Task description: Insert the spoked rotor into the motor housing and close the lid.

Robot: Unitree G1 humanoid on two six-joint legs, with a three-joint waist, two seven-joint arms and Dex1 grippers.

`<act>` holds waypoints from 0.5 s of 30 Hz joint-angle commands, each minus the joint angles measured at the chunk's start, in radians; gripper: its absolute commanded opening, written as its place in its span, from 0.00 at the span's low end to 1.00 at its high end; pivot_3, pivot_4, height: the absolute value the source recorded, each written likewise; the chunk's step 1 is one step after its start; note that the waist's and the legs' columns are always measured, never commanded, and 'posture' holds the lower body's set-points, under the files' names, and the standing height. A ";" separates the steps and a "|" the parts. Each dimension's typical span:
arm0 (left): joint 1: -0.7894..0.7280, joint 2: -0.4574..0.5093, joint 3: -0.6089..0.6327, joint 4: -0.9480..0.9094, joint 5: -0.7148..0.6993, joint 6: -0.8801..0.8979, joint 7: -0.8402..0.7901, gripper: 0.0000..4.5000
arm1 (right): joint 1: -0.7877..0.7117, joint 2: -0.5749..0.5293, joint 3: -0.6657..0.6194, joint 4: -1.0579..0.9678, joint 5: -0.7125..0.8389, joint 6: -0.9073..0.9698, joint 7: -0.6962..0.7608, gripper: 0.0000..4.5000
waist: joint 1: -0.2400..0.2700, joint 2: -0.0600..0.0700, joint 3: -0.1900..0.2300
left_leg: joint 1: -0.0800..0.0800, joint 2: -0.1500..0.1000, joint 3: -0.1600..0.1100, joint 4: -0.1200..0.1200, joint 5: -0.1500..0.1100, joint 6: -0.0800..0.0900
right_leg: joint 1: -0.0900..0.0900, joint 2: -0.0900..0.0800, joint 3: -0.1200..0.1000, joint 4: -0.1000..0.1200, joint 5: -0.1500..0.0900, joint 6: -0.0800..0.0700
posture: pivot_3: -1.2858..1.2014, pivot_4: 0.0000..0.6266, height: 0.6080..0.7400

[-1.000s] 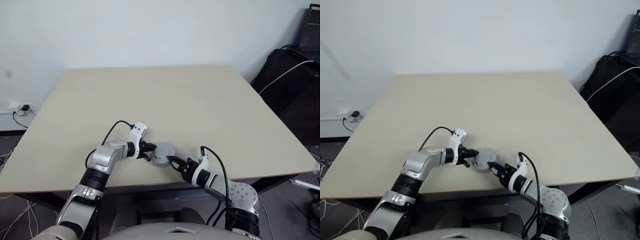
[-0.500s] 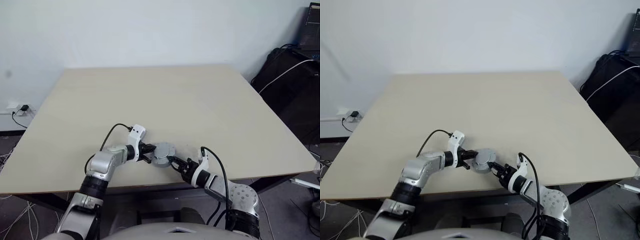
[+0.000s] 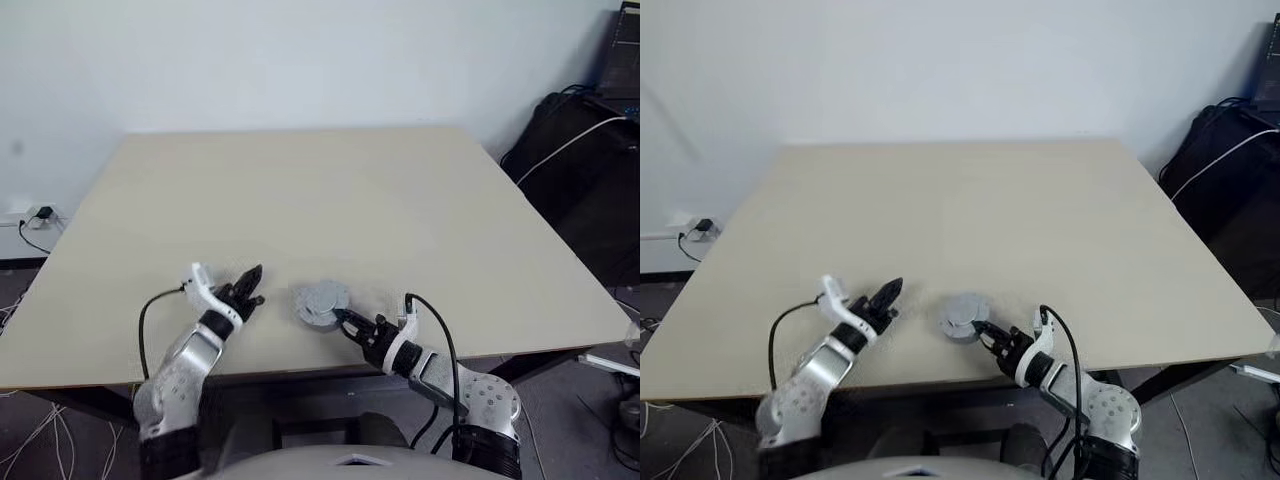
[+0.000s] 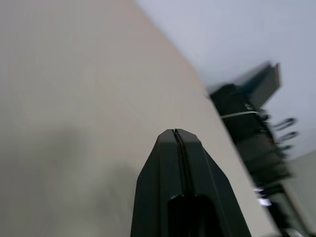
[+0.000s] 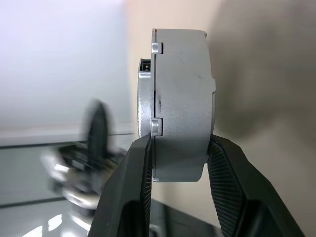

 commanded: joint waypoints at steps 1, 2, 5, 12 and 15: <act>0.085 -0.079 -0.031 -0.069 -0.200 0.074 -0.025 0.00 | -0.047 0.059 0.013 -0.076 0.144 -0.031 0.005 0.29 | -0.003 0.000 0.001 | 0.000 0.001 0.000 0.000 -0.002 -0.002 | 0.000 0.000 0.000 0.000 0.000 0.000 | 0.52 0.00 1.00; 0.103 -0.084 -0.035 -0.068 -0.228 0.073 -0.019 0.00 | -0.053 0.060 0.017 -0.077 0.160 -0.042 -0.005 0.29 | -0.004 0.000 0.001 | 0.000 0.005 0.000 0.000 -0.002 -0.004 | 0.000 0.000 0.000 0.000 0.000 0.000 | 0.52 0.00 1.00; 0.151 -0.092 -0.069 -0.065 -0.255 0.033 -0.024 0.00 | -0.079 0.054 0.040 -0.076 0.196 -0.070 -0.035 0.29 | -0.007 0.001 0.002 | 0.001 0.004 0.000 0.000 -0.003 -0.004 | 0.000 0.001 0.000 0.000 0.000 0.000 | 0.52 0.00 1.00; 0.195 -0.109 -0.113 -0.034 -0.414 -0.006 -0.004 0.28 | -0.126 0.028 0.102 -0.060 0.225 -0.113 -0.072 0.29 | -0.010 0.002 0.002 | 0.001 0.002 0.000 0.000 -0.003 -0.005 | 0.000 0.003 0.001 0.000 0.000 0.000 | 0.52 0.00 1.00; 0.197 -0.107 -0.130 -0.024 -0.455 -0.023 0.006 0.50 | -0.133 0.015 0.123 -0.054 0.233 -0.118 -0.077 0.29 | -0.009 0.002 0.002 | 0.001 0.001 0.000 0.000 -0.003 -0.005 | 0.000 0.003 0.001 0.000 0.000 0.000 | 0.52 0.00 1.00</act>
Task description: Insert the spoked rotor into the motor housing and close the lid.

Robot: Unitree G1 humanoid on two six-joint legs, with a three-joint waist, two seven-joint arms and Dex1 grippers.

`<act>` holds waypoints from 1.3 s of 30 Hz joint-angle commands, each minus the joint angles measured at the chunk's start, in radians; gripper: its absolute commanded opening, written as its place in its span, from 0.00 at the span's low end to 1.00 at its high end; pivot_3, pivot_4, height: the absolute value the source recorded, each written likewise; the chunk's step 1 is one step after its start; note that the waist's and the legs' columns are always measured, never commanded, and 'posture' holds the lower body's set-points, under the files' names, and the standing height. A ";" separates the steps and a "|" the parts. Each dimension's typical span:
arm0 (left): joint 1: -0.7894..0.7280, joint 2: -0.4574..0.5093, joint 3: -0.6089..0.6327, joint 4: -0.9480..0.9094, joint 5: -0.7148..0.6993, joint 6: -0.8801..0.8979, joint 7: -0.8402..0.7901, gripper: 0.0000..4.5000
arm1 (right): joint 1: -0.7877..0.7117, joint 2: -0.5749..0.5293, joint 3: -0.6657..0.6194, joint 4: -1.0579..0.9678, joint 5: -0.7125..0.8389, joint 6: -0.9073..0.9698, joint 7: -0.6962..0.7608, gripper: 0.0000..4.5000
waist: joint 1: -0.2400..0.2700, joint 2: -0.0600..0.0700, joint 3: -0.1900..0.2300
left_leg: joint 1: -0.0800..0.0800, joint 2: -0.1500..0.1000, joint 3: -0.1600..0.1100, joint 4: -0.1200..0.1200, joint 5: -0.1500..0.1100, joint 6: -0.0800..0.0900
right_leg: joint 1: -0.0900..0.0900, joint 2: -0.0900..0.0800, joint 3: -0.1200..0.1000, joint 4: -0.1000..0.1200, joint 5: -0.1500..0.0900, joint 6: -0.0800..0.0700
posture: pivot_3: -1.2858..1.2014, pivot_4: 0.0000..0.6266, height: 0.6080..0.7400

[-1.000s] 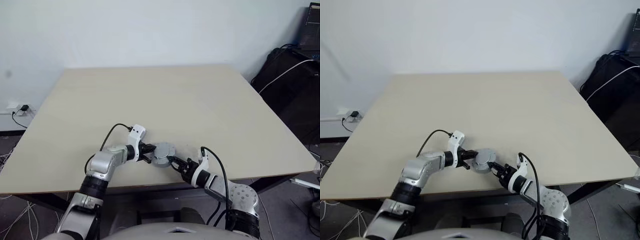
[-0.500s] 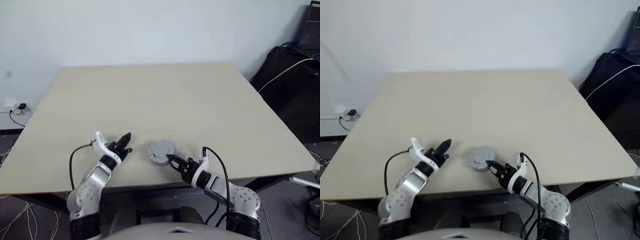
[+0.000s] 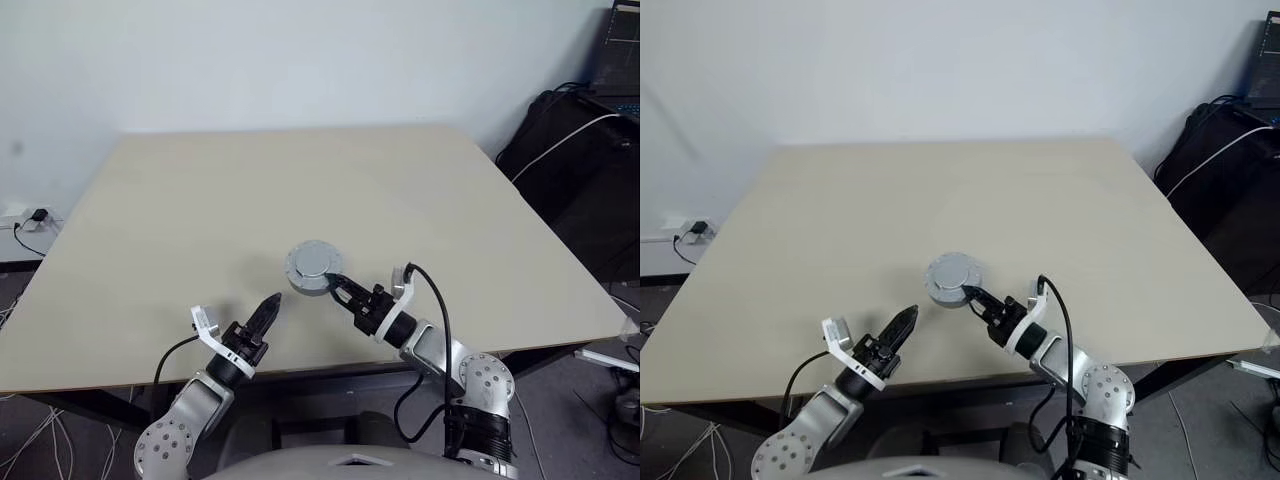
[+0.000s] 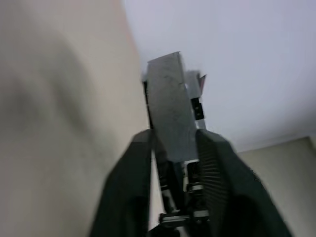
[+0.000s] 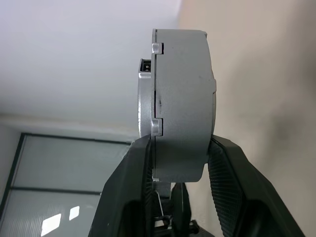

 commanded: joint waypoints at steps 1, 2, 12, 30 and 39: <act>-0.009 -0.105 -0.034 0.001 -0.067 -0.027 0.003 0.57 | -0.047 0.017 0.029 -0.023 0.067 -0.014 0.013 0.29 | 0.000 0.000 0.000 | 0.000 0.000 0.000 0.000 0.000 0.000 | 0.000 0.000 0.000 0.000 0.000 0.000 | 0.52 0.00 1.00; -0.008 -0.103 -0.042 0.003 -0.078 -0.031 0.002 0.64 | -0.048 0.012 0.036 -0.022 0.068 -0.014 0.012 0.29 | 0.000 0.000 0.000 | 0.000 -0.001 0.000 0.000 0.000 0.000 | 0.000 0.000 0.000 0.000 0.000 0.000 | 0.52 0.00 1.00; -0.004 -0.096 -0.084 0.024 -0.137 -0.086 0.033 1.00 | -0.036 -0.033 0.090 -0.015 0.087 0.020 -0.002 0.29 | 0.000 0.000 0.000 | 0.000 -0.001 0.000 0.000 0.000 0.000 | 0.000 0.000 0.001 0.000 0.000 0.000 | 0.52 0.00 1.00; -0.012 -0.089 -0.127 0.045 -0.181 -0.114 0.072 0.96 | -0.013 -0.103 0.153 -0.012 0.160 0.075 -0.019 0.29 | 0.000 -0.001 0.000 | 0.000 -0.001 0.000 0.000 0.000 0.000 | 0.000 0.000 0.001 -0.001 0.000 0.000 | 0.52 0.00 1.00; -0.008 -0.084 -0.136 0.030 -0.197 -0.133 0.082 0.48 | -0.002 -0.116 0.166 -0.046 0.112 0.024 -0.001 0.29 | 0.000 -0.001 0.001 | 0.000 -0.001 0.000 0.000 0.000 0.000 | 0.000 0.000 0.001 -0.001 0.000 0.000 | 0.52 0.00 1.00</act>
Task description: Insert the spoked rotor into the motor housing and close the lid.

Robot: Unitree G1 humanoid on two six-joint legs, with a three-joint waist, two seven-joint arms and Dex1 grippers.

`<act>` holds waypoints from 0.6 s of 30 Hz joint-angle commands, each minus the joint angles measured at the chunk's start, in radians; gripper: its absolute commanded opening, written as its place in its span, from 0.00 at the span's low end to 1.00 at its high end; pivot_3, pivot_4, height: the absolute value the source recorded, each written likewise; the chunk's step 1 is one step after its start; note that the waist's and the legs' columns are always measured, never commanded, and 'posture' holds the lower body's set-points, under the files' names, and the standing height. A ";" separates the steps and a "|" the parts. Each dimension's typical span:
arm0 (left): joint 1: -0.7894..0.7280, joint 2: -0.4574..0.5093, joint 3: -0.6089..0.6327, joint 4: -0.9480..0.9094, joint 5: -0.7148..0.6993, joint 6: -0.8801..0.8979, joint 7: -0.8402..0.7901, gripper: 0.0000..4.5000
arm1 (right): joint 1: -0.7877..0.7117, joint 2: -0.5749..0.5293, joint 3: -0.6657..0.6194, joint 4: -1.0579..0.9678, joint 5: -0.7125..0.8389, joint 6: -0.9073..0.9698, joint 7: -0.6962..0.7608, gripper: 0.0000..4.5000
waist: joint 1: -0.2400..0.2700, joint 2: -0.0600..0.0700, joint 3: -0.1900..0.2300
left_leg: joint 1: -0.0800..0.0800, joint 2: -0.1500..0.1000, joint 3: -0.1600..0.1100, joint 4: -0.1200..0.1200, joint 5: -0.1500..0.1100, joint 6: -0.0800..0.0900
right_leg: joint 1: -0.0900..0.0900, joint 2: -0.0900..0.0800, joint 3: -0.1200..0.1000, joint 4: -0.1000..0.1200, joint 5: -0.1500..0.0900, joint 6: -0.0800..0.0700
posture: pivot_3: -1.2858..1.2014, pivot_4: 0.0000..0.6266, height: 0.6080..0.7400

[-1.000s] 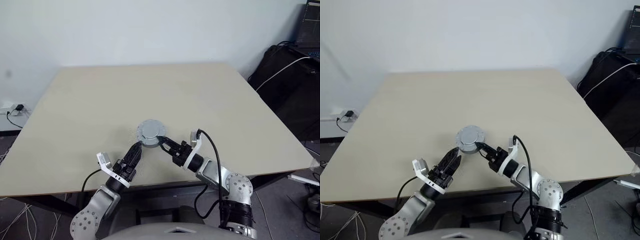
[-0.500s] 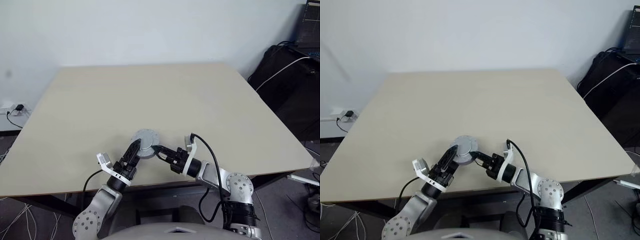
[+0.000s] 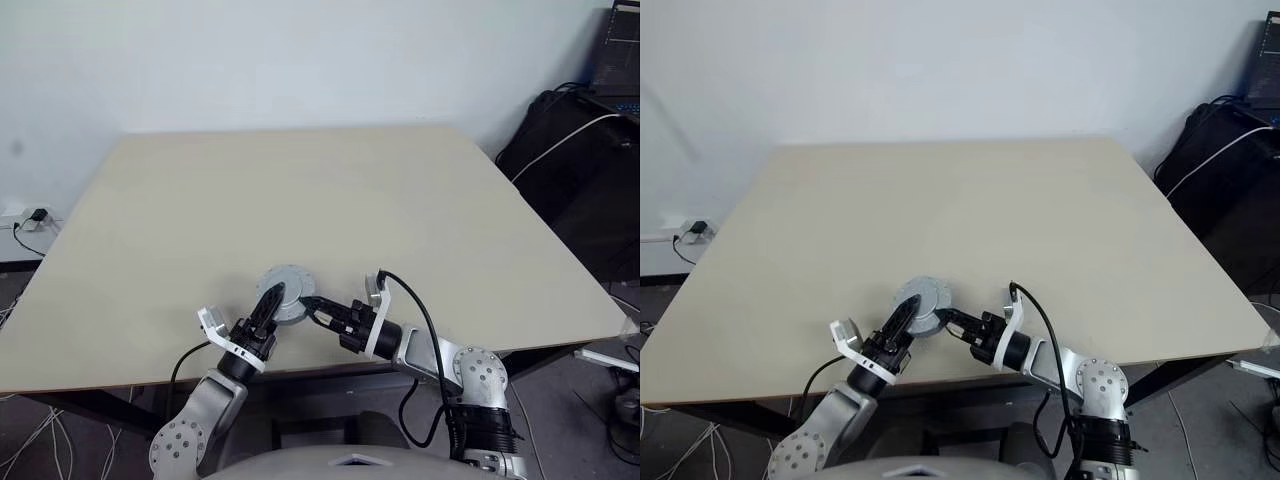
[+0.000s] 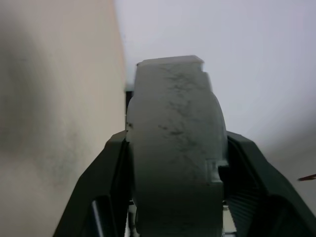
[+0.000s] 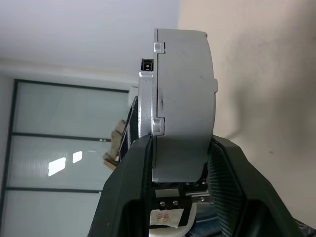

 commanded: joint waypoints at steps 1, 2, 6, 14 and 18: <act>-0.009 -0.086 -0.035 -0.033 -0.011 -0.012 0.002 0.48 | -0.013 -0.005 0.005 -0.064 -0.003 -0.042 0.025 0.29 | 0.000 0.000 0.000 | 0.000 0.000 0.000 0.000 0.000 0.000 | 0.000 0.000 0.000 0.000 0.000 0.000 | 0.52 0.00 1.00; -0.009 -0.085 -0.037 -0.034 -0.012 -0.013 0.003 0.48 | -0.011 -0.008 0.009 -0.067 -0.006 -0.045 0.028 0.29 | 0.000 0.000 0.000 | 0.000 0.000 0.000 0.000 0.000 0.000 | 0.000 0.000 0.000 0.000 0.000 0.000 | 0.52 0.00 1.00; -0.010 -0.083 -0.043 -0.038 -0.014 -0.023 0.009 0.48 | -0.008 -0.018 0.019 -0.076 -0.009 -0.056 0.036 0.37 | 0.000 0.000 0.000 | 0.000 0.000 0.000 0.000 0.000 0.000 | 0.000 0.000 0.000 0.000 0.000 0.000 | 0.52 0.00 1.00; -0.008 -0.087 -0.040 -0.059 0.013 -0.065 0.024 0.48 | 0.005 -0.068 0.020 -0.092 -0.006 -0.065 0.048 0.95 | 0.001 0.000 0.000 | 0.000 0.000 0.000 0.000 0.000 0.000 | 0.000 0.000 0.000 0.000 0.000 0.000 | 0.52 0.00 1.00; -0.026 -0.077 -0.018 -0.078 0.035 -0.110 0.044 0.47 | 0.018 -0.137 0.058 -0.162 -0.143 -0.123 0.083 1.00 | 0.003 -0.001 0.000 | 0.000 0.000 0.000 0.000 0.000 0.000 | 0.000 0.000 0.000 0.000 0.000 0.000 | 0.52 0.00 1.00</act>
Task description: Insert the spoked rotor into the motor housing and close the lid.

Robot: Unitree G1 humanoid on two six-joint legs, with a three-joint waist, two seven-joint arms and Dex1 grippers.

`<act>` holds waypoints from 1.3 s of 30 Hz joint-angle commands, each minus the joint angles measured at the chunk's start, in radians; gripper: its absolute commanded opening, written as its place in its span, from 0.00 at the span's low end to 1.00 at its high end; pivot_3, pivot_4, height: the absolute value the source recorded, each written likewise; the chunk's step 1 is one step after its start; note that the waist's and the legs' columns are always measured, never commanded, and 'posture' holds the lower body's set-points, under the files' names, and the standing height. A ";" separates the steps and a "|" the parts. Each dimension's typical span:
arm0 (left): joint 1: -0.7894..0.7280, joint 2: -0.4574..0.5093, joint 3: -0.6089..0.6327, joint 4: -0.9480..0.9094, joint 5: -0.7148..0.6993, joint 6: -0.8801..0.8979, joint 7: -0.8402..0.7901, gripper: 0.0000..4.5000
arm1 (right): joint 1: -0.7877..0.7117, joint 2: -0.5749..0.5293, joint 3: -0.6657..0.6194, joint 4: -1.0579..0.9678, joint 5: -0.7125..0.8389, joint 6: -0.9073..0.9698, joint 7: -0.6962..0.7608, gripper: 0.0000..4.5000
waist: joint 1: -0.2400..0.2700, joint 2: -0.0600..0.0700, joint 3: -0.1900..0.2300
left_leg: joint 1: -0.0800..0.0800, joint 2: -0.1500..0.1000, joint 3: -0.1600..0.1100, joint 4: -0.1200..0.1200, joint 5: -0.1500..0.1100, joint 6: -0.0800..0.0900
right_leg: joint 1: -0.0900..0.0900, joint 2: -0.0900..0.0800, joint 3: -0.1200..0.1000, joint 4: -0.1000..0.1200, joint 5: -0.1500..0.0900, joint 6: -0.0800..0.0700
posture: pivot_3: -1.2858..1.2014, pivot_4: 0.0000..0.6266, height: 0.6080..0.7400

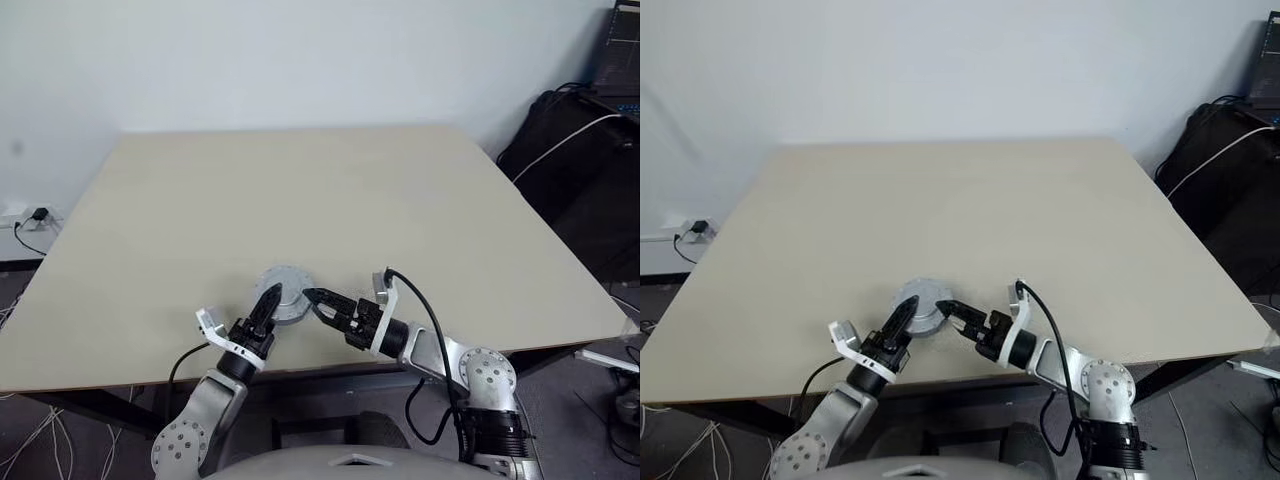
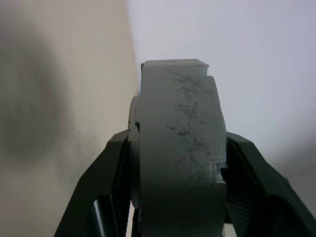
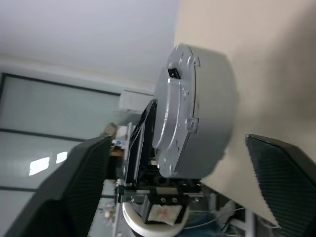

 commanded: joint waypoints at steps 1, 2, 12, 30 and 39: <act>-0.040 -0.075 0.007 -0.083 0.006 -0.052 0.006 0.47 | 0.005 -0.069 0.059 -0.110 -0.177 -0.087 0.048 1.00 | 0.001 0.000 0.000 | 0.000 0.000 0.000 0.000 0.000 0.000 | 0.000 0.000 0.000 0.000 0.000 0.000 | 0.52 0.00 1.00; -0.049 -0.071 0.017 -0.086 0.005 -0.063 0.013 0.47 | 0.010 -0.089 0.091 -0.129 -0.253 -0.129 0.060 1.00 | 0.002 0.000 0.000 | 0.000 0.000 0.000 0.000 0.000 0.000 | 0.000 0.000 0.000 0.000 0.000 0.000 | 0.52 0.00 1.00; -0.282 0.010 0.214 0.126 0.104 -0.183 0.110 0.47 | 0.080 -0.207 0.406 -0.103 -0.977 -0.757 0.231 1.00 | 0.008 -0.005 0.000 | 0.001 -0.001 0.000 0.001 0.003 0.004 | 0.002 0.001 0.000 0.000 0.000 0.000 | 0.52 0.00 1.00; -0.866 0.078 0.441 0.867 0.371 -0.318 0.115 0.47 | 0.146 -0.124 0.375 0.055 -1.260 -1.085 0.231 1.00 | 0.006 -0.021 0.004 | -0.001 -0.002 0.001 0.002 0.004 0.004 | 0.007 0.003 0.000 0.000 0.001 0.000 | 0.52 0.00 1.00; -0.944 0.088 0.493 1.022 0.478 -0.323 0.193 0.91 | 0.147 -0.106 0.365 0.050 -1.285 -1.038 0.230 1.00 | 0.006 -0.022 0.003 | 0.001 -0.001 0.001 0.002 0.004 0.003 | 0.010 0.003 0.000 0.001 0.001 0.000 | 0.52 0.00 1.00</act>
